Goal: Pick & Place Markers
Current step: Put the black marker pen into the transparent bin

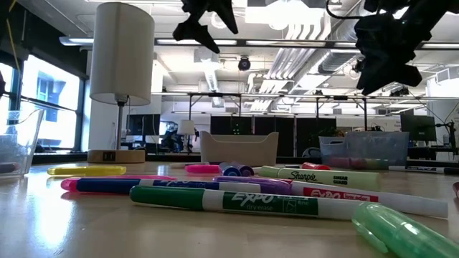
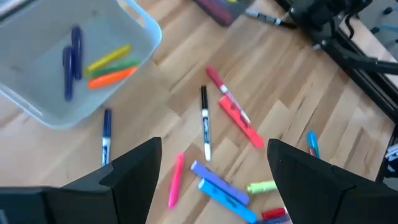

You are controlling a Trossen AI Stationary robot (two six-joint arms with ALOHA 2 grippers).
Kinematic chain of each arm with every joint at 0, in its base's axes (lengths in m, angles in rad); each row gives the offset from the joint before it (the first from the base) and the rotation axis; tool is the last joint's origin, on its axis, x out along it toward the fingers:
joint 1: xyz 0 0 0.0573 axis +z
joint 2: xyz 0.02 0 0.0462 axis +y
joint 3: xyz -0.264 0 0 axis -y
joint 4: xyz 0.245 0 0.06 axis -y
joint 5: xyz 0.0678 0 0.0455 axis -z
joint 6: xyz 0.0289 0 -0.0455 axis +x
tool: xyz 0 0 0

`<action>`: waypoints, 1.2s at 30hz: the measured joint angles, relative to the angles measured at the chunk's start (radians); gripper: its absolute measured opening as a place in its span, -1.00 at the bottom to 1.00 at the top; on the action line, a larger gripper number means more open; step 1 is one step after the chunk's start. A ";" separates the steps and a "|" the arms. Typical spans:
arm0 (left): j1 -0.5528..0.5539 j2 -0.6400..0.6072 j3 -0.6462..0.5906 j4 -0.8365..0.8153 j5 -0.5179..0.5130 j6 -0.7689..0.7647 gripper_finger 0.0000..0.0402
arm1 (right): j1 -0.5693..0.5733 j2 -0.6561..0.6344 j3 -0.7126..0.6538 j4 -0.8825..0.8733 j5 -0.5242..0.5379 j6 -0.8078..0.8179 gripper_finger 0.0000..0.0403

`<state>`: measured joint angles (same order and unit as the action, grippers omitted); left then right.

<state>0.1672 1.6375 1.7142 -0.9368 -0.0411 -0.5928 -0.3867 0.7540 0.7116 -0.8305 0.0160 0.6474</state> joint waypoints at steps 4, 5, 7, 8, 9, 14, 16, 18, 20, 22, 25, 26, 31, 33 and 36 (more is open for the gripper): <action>-0.006 0.000 0.000 -0.029 -0.003 -0.030 0.44 | 0.170 0.072 0.000 -0.002 0.057 0.117 -0.69; -0.005 0.000 0.000 -0.034 -0.004 -0.034 0.44 | 0.209 0.098 0.000 -0.004 0.070 0.144 -0.72; -0.003 0.000 0.000 -0.044 -0.007 -0.039 0.44 | 0.277 0.157 0.000 -0.009 0.103 0.204 -0.79; -0.003 0.000 0.000 -0.044 -0.008 -0.038 0.44 | 0.306 0.189 0.000 -0.012 0.117 0.235 -0.83; -0.003 0.000 0.000 -0.047 -0.007 -0.032 0.44 | 0.330 0.222 0.000 -0.014 0.130 0.263 -0.86; -0.004 0.000 0.000 -0.129 -0.007 -0.015 0.44 | 0.407 0.385 0.000 -0.039 0.157 0.383 -0.99; -0.004 0.000 0.000 -0.173 -0.007 0.000 0.44 | 0.419 0.444 0.000 -0.062 0.176 0.428 -0.98; -0.004 0.000 0.000 -0.204 -0.012 0.024 0.44 | 0.423 0.495 0.000 -0.088 0.183 0.458 -0.98; -0.004 0.000 0.000 -0.210 -0.022 0.036 0.44 | 0.420 0.534 0.000 -0.121 0.177 0.475 -0.99; -0.004 0.000 0.000 -0.214 -0.029 0.039 0.44 | 0.420 0.559 0.000 -0.156 0.185 0.474 -1.00; -0.004 0.000 0.000 -0.213 -0.039 0.047 0.44 | 0.420 0.579 0.000 -0.203 0.235 0.475 -0.99; -0.004 0.000 0.000 -0.213 -0.042 0.051 0.44 | 0.418 0.582 0.000 -0.219 0.251 0.475 -0.98; -0.004 0.000 0.000 -0.214 -0.041 0.090 0.44 | 0.382 0.580 0.000 -0.282 0.288 0.479 -0.88; -0.004 0.000 0.000 -0.214 -0.040 0.091 0.44 | 0.371 0.580 0.000 -0.300 0.330 0.478 -0.80; -0.004 0.000 0.000 -0.214 -0.040 0.091 0.44 | 0.338 0.580 -0.020 -0.302 0.355 0.474 -0.63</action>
<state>0.1631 1.6379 1.7142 -1.1503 -0.0813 -0.5016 -0.0482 1.3342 0.6917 -1.1328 0.3712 1.1214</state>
